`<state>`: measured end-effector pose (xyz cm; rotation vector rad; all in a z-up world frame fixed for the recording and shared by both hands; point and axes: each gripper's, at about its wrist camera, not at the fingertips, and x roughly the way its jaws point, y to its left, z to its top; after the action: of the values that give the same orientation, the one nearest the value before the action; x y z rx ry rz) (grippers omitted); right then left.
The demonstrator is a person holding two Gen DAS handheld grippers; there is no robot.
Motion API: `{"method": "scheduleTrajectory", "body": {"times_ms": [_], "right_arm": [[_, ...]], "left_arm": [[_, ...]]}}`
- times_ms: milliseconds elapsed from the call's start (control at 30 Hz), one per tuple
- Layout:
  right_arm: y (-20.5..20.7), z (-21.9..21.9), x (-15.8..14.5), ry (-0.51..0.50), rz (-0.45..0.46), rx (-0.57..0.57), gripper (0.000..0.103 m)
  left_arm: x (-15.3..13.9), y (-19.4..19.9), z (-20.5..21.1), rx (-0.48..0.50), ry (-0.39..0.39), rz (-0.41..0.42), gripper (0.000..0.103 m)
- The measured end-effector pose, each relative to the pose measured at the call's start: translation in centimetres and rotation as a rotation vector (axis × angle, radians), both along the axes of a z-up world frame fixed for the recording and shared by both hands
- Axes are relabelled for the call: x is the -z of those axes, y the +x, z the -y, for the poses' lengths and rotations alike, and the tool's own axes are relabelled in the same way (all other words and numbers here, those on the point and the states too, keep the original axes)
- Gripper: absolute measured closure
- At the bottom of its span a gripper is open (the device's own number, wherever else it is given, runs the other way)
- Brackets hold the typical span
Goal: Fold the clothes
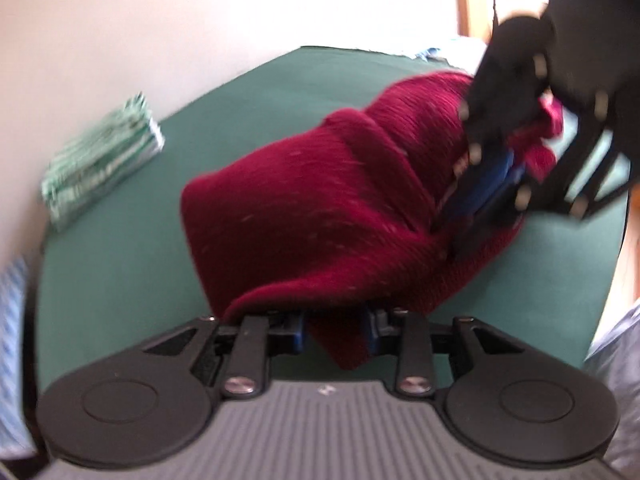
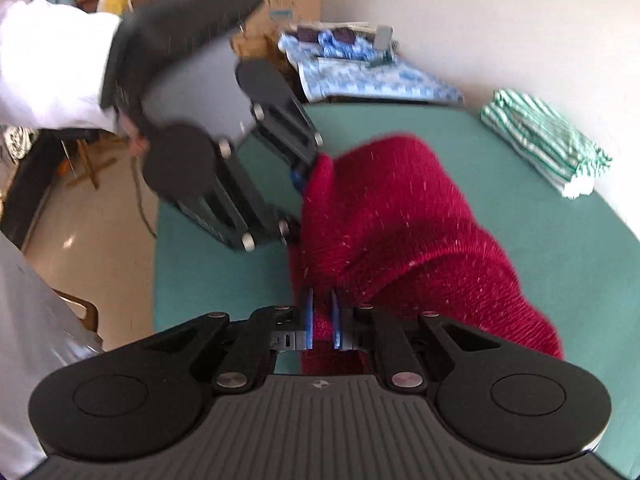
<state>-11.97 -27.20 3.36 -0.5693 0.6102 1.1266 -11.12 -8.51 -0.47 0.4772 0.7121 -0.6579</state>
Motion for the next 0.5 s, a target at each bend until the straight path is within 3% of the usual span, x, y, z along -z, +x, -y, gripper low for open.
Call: {"method": "scheduleTrajectory", "body": {"times_ms": [67,200,267,333,433,500], "right_arm": [[-0.1,-0.2,0.7,-0.014,0.009,-0.002,0.093],[-0.6,0.1,0.8,-0.027,0.035,-0.009,0.093],[-1.0,0.2,0.9,-0.034,0.050,-0.010,0.093],[-1.3,0.3,1.0,-0.040,0.063,-0.010,0.093],[-1.5,0.5,1.2,-0.036,0.055,0.007,0.093],[-1.0,0.8,1.5,-0.030,0.046,0.017,0.093]], "left_arm": [[-0.3,-0.4,-0.6,-0.014,-0.006,-0.027,0.064],[-1.9,-2.7,-1.8,0.003,0.082,-0.026,0.062],[-4.3,-3.7,-2.5,0.007,0.045,-0.004,0.058],[-6.5,-3.8,-1.7,0.013,-0.029,0.070,0.043],[-7.3,-1.7,0.9,0.075,-0.111,0.105,0.044],[-5.9,0.0,2.2,0.109,-0.108,0.084,0.044]]}}
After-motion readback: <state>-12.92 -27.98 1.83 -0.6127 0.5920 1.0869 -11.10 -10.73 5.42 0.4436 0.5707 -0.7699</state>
